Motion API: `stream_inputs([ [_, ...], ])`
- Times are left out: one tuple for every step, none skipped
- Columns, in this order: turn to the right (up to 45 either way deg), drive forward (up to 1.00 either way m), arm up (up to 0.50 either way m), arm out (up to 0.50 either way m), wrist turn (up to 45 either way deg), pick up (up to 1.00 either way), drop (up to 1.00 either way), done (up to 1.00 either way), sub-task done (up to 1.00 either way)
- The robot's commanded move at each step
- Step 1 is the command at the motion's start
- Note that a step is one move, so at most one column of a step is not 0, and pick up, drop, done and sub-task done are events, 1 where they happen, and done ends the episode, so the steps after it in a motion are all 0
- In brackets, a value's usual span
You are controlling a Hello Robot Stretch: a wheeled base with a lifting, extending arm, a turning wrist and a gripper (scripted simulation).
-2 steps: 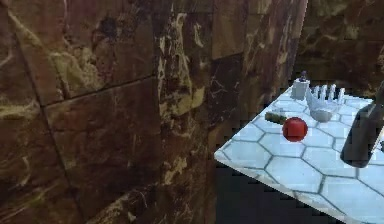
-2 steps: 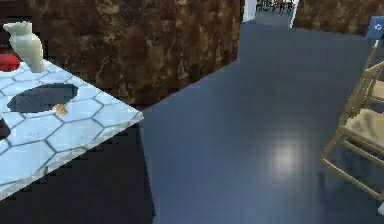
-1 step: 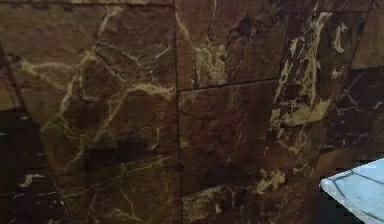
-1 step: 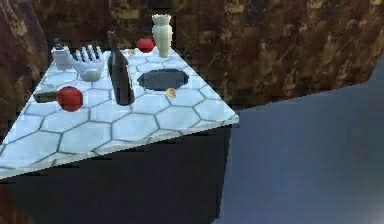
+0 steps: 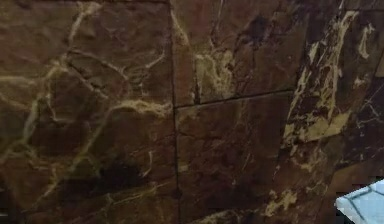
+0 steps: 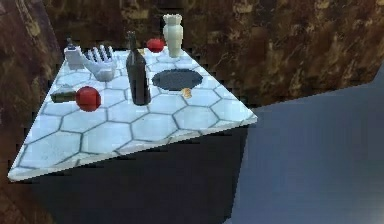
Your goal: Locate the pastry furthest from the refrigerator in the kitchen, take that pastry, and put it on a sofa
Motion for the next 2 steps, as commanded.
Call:
stream_inputs([
  [45.0, 0.00, 0.00, 0.00, 0.0, 0.00, 0.00, 0.00, 0.00],
  [45.0, 0.00, 0.00, 0.00, 0.0, 0.00, 0.00, 0.00, 0.00],
])
